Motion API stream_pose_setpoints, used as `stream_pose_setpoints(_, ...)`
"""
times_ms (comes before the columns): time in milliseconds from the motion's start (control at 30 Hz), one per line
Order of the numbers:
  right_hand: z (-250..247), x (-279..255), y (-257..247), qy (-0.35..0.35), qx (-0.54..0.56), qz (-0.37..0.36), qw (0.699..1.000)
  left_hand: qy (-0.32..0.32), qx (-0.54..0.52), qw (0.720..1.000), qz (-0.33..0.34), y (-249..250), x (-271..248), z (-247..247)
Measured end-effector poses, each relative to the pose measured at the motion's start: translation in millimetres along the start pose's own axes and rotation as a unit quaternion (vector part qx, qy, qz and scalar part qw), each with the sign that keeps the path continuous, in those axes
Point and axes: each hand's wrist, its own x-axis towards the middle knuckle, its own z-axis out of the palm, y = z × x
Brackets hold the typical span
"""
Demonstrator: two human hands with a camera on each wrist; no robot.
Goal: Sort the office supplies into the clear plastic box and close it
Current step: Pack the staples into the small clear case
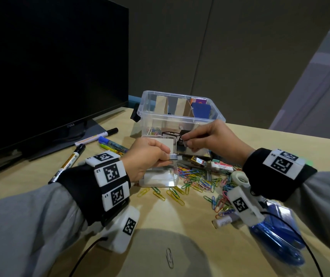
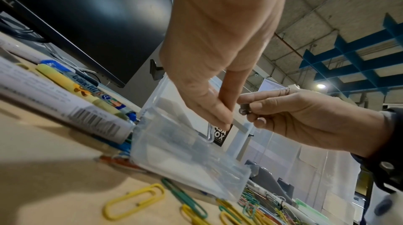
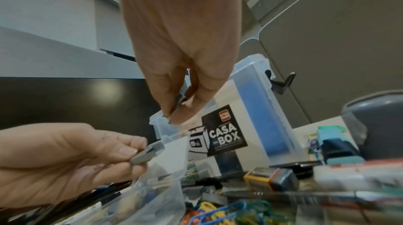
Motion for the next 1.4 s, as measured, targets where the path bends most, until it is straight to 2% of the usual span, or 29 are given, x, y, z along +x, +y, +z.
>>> stream_pose_setpoints(167,7.3,-1.5,-0.9,-0.007,0.023,0.013,1.0,0.01,0.005,1.0,0.01,0.1,0.9,-4.5)
stream_pose_setpoints(333,10.4,-1.0,-3.0,-0.018,-0.009,0.003,1.0,0.031,0.029,0.999,0.025,2.7,1.9,-10.5)
stream_pose_setpoints(500,19.8,1.3,-6.2,-0.032,-0.025,0.004,0.999,0.036,0.09,0.995,0.013,4.9,0.8,-24.5)
stream_pose_setpoints(567,23.9,2.4,-6.9,-0.039,-0.036,-0.003,0.999,0.023,0.152,0.988,0.014,3.8,-1.4,-30.2)
stream_pose_setpoints(733,31.1,6.7,-9.4,-0.052,-0.073,-0.019,0.996,-0.006,0.336,0.94,0.059,-1.0,-7.2,-33.2)
stream_pose_setpoints(833,32.8,8.9,-8.7,-0.06,-0.093,-0.026,0.994,-0.023,0.426,0.9,0.089,-0.1,-11.6,-29.7)
stream_pose_setpoints(967,34.3,8.1,-4.6,-0.069,-0.153,-0.038,0.985,-0.033,0.502,0.855,0.125,1.0,-16.0,-23.0)
stream_pose_setpoints(1200,32.9,2.4,-1.3,-0.089,-0.161,-0.029,0.983,-0.023,0.567,0.812,0.139,1.3,-15.7,-14.9)
stream_pose_setpoints(1400,31.7,2.2,-0.4,-0.096,-0.16,-0.026,0.982,-0.018,0.592,0.793,0.143,2.1,-12.7,-16.3)
